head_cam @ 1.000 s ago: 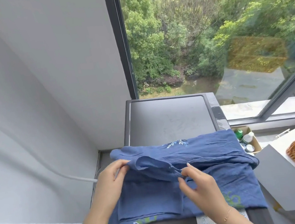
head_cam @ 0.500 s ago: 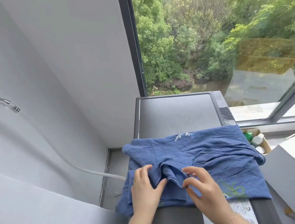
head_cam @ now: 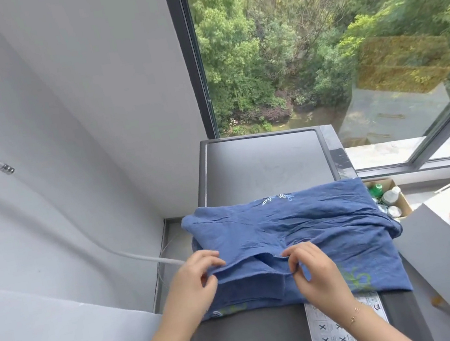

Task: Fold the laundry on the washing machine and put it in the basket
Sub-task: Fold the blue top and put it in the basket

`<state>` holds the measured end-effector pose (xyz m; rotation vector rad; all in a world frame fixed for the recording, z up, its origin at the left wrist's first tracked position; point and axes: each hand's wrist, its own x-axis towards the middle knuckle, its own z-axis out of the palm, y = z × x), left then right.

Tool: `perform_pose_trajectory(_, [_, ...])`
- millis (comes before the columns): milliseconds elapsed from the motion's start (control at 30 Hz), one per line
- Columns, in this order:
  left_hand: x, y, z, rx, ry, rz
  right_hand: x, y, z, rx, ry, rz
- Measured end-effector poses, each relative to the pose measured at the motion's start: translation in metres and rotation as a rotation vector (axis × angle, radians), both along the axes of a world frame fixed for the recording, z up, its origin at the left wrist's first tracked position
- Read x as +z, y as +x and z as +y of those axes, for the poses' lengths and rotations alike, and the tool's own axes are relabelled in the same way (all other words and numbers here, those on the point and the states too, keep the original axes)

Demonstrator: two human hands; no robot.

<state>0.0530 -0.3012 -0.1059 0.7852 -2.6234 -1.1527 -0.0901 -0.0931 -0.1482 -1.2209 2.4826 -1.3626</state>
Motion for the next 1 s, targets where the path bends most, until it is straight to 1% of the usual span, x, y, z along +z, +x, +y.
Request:
perform_pose_trajectory(33, [-0.005, 0.004, -0.001, -0.065, 0.018, -0.066, -0.002, 0.0, -0.001, 0.007, 0.001, -0.023])
perform_pose_trajectory(100, [-0.018, 0.011, 0.0, -0.112, 0.01, -0.138, -0.004, 0.002, -0.003, 0.007, 0.008, -0.07])
perform_pose_trajectory(200, [-0.032, 0.012, 0.001, -0.079, -0.153, -0.206, -0.004, 0.003, -0.005, -0.055, 0.014, -0.172])
perform_pose_trajectory(267, [-0.037, 0.005, 0.001, -0.102, -0.207, -0.228, -0.001, 0.001, -0.007, -0.087, -0.012, -0.261])
perform_pose_trajectory(400, [-0.047, -0.009, -0.007, -0.2, -0.239, -0.262, 0.015, -0.014, -0.021, -0.116, -0.16, -0.409])
perform_pose_trajectory(467, [-0.049, -0.013, -0.014, -0.187, -0.232, -0.241, 0.023, -0.026, -0.031, -0.137, -0.174, -0.479])
perform_pose_trajectory(533, [-0.043, -0.018, -0.021, -0.122, -0.186, -0.187, 0.028, -0.041, -0.043, -0.152, -0.145, -0.534])
perform_pose_trajectory(567, [-0.038, -0.021, -0.025, -0.07, -0.132, -0.173, 0.029, -0.05, -0.05, -0.156, -0.137, -0.549])
perform_pose_trajectory(667, [-0.023, -0.039, -0.042, 0.119, 0.154, -0.088, 0.023, -0.076, -0.071, -0.204, -0.101, -0.621])
perform_pose_trajectory(700, [-0.019, -0.046, -0.047, 0.149, 0.203, -0.072, 0.018, -0.082, -0.078, -0.246, -0.06, -0.633])
perform_pose_trajectory(800, [-0.018, -0.067, -0.058, 0.191, 0.316, -0.094, 0.004, -0.086, -0.086, -0.348, 0.102, -0.544])
perform_pose_trajectory(867, [-0.026, -0.076, -0.06, 0.2, 0.345, -0.156, 0.001, -0.078, -0.086, -0.351, 0.144, -0.48])
perform_pose_trajectory(933, [-0.035, -0.08, -0.061, 0.198, 0.283, -0.163, -0.004, -0.069, -0.086, -0.309, 0.181, -0.415])
perform_pose_trajectory(1000, [-0.041, -0.081, -0.059, 0.223, 0.191, -0.091, -0.009, -0.062, -0.087, -0.254, 0.222, -0.339])
